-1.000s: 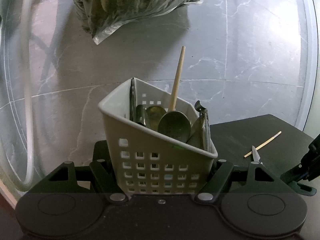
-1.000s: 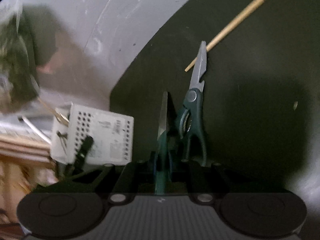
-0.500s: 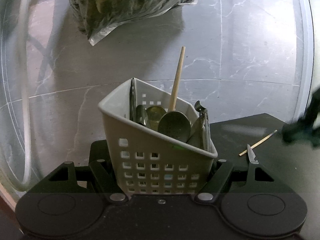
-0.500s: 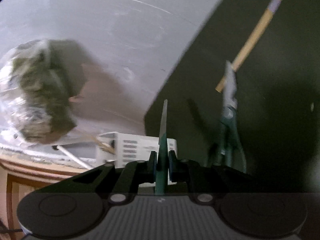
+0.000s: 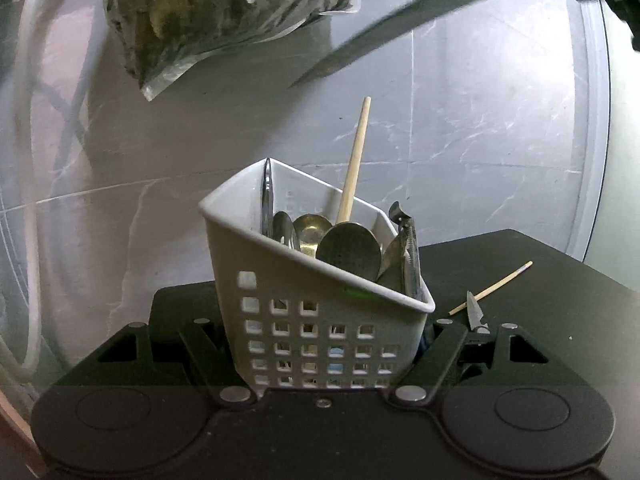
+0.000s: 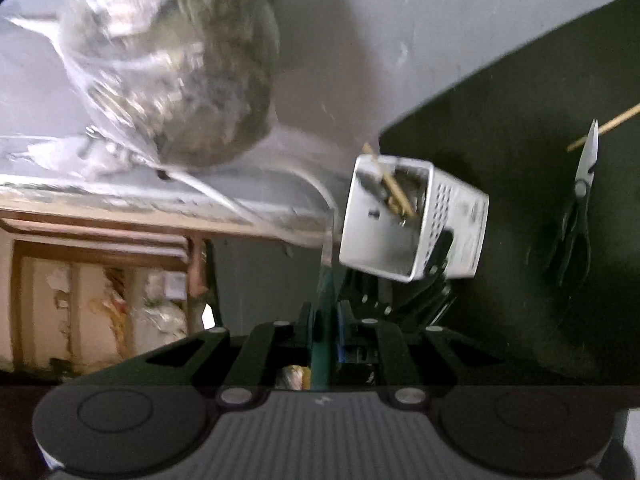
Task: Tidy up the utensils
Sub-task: 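Carry the green-handled knife with the right tool and drop it into the caddy, then grasp the green-handled scissors by the blade with the right tool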
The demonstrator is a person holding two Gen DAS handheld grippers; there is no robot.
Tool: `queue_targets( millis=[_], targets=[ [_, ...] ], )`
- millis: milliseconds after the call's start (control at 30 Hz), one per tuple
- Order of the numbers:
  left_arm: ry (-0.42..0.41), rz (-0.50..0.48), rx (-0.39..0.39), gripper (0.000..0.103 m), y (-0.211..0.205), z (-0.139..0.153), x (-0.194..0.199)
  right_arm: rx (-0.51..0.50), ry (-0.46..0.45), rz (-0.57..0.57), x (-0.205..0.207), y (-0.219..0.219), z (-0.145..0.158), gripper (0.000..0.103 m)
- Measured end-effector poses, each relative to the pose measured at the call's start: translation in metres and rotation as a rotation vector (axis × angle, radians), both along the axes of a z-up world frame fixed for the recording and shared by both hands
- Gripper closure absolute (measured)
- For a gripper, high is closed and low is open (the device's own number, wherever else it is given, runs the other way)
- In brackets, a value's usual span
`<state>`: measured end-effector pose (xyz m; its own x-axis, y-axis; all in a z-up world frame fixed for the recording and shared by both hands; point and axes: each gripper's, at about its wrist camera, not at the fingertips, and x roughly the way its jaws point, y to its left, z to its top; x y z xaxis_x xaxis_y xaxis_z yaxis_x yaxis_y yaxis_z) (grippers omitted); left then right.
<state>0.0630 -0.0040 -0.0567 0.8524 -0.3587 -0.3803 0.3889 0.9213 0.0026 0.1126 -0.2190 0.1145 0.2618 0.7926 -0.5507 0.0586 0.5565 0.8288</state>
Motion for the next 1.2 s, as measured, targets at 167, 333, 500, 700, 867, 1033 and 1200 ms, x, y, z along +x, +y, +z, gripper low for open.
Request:
queue_targets(
  millis=[167, 333, 500, 700, 867, 1033, 1200],
  targets=[
    [-0.012, 0.010, -0.001, 0.027, -0.004, -0.003, 0.000, -0.169, 0.066, 0.069, 0.027, 0.033, 0.010, 0.091],
    [-0.022, 0.018, -0.001, 0.026, -0.011, -0.007, 0.000, -0.413, 0.056, 0.193, 0.053, 0.062, 0.026, 0.091],
    [-0.029, 0.022, -0.001, 0.027, -0.012, -0.007, 0.001, -0.586, 0.023, 0.383, 0.080, 0.113, 0.034, 0.090],
    [-0.030, 0.032, -0.004, 0.026, -0.013, -0.006, -0.001, -0.725, -0.125, 0.464, 0.101, 0.149, 0.038, 0.061],
    [-0.031, 0.042, -0.006, 0.026, -0.014, -0.007, -0.001, -0.610, -0.232, 0.394, 0.086, 0.118, 0.064, 0.036],
    [-0.035, 0.044, -0.009, 0.026, -0.014, -0.008, -0.002, -0.543, -0.337, 0.141, 0.050, 0.038, 0.056, 0.008],
    [-0.028, 0.044, -0.005, 0.026, -0.013, -0.007, -0.002, -0.682, -0.235, -0.192, 0.012, -0.036, -0.047, 0.005]
  ],
)
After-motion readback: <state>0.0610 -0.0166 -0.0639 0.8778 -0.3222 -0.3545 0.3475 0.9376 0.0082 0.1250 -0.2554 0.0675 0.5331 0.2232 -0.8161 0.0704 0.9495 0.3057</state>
